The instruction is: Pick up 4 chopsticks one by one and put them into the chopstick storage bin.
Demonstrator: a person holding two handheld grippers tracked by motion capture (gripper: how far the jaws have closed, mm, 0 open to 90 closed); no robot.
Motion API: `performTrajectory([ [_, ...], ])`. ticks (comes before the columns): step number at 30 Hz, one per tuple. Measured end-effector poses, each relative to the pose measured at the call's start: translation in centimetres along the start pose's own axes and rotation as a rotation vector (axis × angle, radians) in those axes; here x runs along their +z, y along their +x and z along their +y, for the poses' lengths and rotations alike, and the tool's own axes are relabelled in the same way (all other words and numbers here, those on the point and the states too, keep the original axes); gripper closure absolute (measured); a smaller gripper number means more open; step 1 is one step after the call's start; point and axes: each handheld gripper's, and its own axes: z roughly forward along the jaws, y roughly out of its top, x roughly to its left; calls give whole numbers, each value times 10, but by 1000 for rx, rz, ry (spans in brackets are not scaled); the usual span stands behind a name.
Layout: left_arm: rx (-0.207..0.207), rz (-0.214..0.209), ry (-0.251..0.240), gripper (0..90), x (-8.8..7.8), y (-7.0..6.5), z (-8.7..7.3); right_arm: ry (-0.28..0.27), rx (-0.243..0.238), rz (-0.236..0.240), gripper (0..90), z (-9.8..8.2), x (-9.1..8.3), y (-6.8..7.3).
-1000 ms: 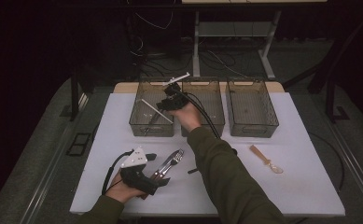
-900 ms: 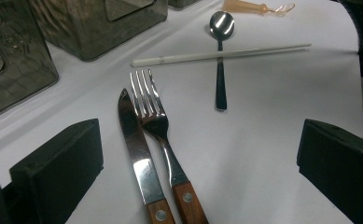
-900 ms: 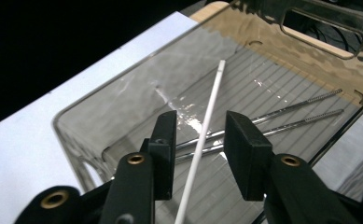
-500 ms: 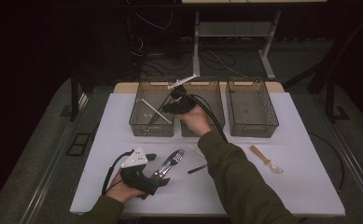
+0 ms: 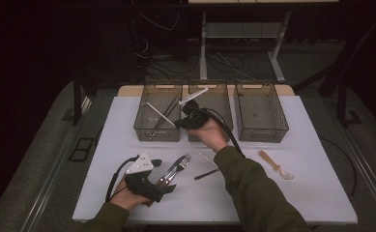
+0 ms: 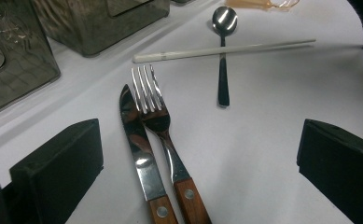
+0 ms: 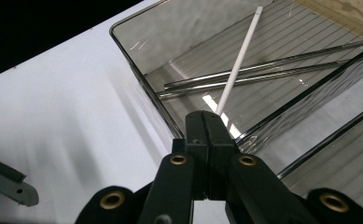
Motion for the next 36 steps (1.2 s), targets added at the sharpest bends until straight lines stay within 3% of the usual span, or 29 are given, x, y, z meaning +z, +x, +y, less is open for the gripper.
performTrajectory([
  [13,-2,0,0,0,0,0,-1,-20,-6,6,898,-2,-7,2],
  [24,-7,4,1,0,1,0,-1,-74,-18,24,667,-27,-39,1],
  [36,-17,7,-4,0,-1,0,-2,-77,-33,27,579,-65,-70,-3],
])
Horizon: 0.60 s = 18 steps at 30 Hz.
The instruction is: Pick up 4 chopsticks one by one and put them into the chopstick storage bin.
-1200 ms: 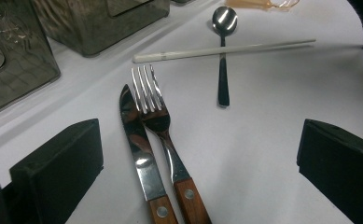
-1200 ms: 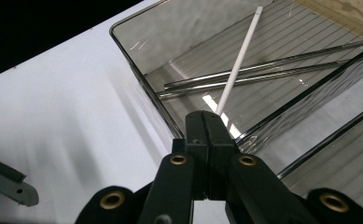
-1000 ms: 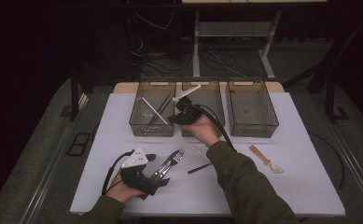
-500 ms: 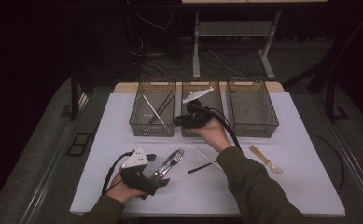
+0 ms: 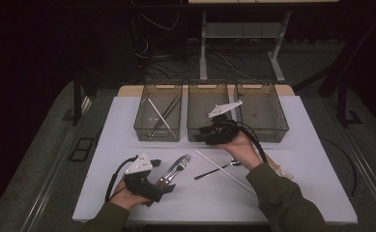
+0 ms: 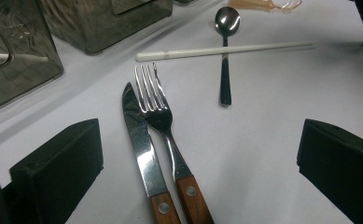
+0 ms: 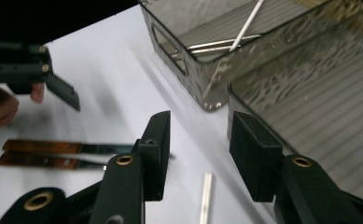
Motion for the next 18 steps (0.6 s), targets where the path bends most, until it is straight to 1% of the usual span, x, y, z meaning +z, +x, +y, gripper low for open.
performTrajectory([
  [5,0,-1,-1,0,-1,0,0,4,-18,-7,577,-16,-13,0],
  [9,0,2,3,0,-1,1,0,14,-16,-9,582,-30,-22,2],
  [11,-2,5,6,0,-1,1,0,22,-25,-18,592,-37,-27,3],
  [13,-3,8,6,0,-1,1,-1,40,-22,-22,603,-45,-31,4],
  [16,-3,10,4,0,-1,1,-1,64,-30,-35,613,-57,-37,4],
  [18,-2,11,10,0,-1,1,-1,76,-24,-39,625,-65,-40,4],
])
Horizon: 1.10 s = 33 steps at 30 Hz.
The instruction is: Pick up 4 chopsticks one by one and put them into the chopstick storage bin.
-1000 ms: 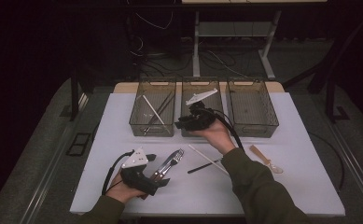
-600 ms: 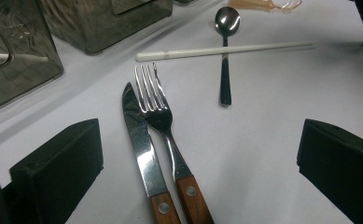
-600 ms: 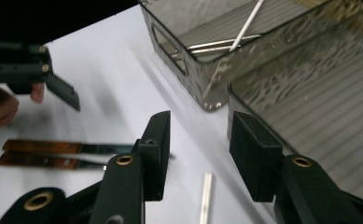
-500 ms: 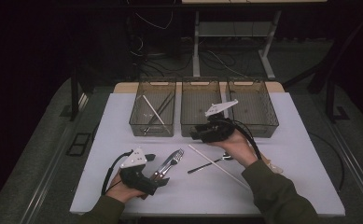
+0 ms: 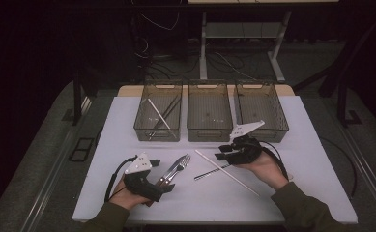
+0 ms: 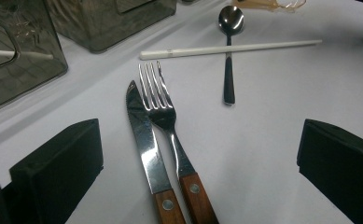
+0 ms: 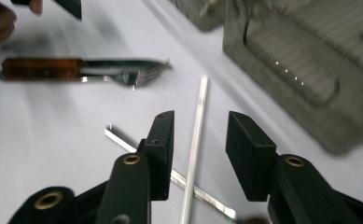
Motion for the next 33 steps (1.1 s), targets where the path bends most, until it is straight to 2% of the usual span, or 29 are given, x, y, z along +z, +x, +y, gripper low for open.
performTrajectory([
  [7,7,-1,5,0,1,0,0,57,4,-9,671,-28,-9,2],
  [14,10,2,14,0,1,-1,0,119,11,-8,698,-48,-5,4],
  [23,11,-1,14,0,2,-1,0,171,-2,-10,742,-61,-2,10],
  [33,13,-3,14,0,2,-2,0,175,-30,-38,759,-63,-1,14],
])
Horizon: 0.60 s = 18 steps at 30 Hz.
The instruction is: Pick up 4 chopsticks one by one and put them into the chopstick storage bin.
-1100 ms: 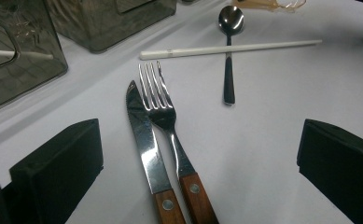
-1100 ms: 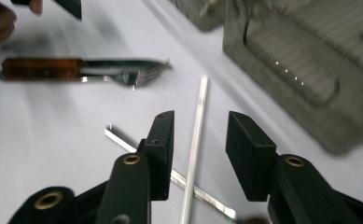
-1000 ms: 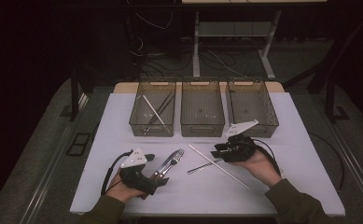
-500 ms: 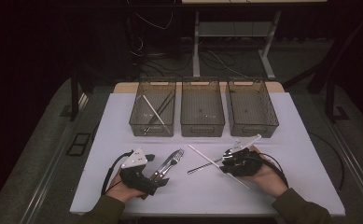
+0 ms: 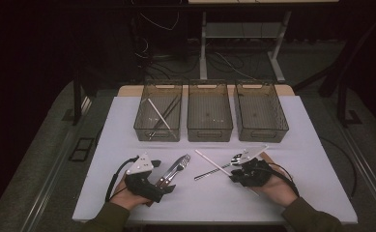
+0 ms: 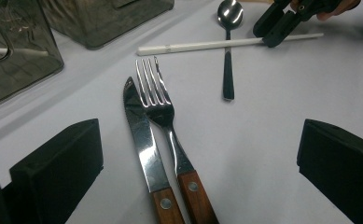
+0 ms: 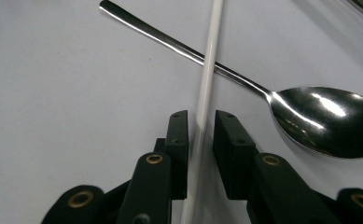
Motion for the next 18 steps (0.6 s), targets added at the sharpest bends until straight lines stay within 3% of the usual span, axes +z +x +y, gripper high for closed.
performTrajectory([
  [9,0,-1,5,0,1,0,0,-2,-13,-25,826,0,1,1],
  [18,2,1,10,0,1,0,0,12,14,-30,848,2,1,1],
])
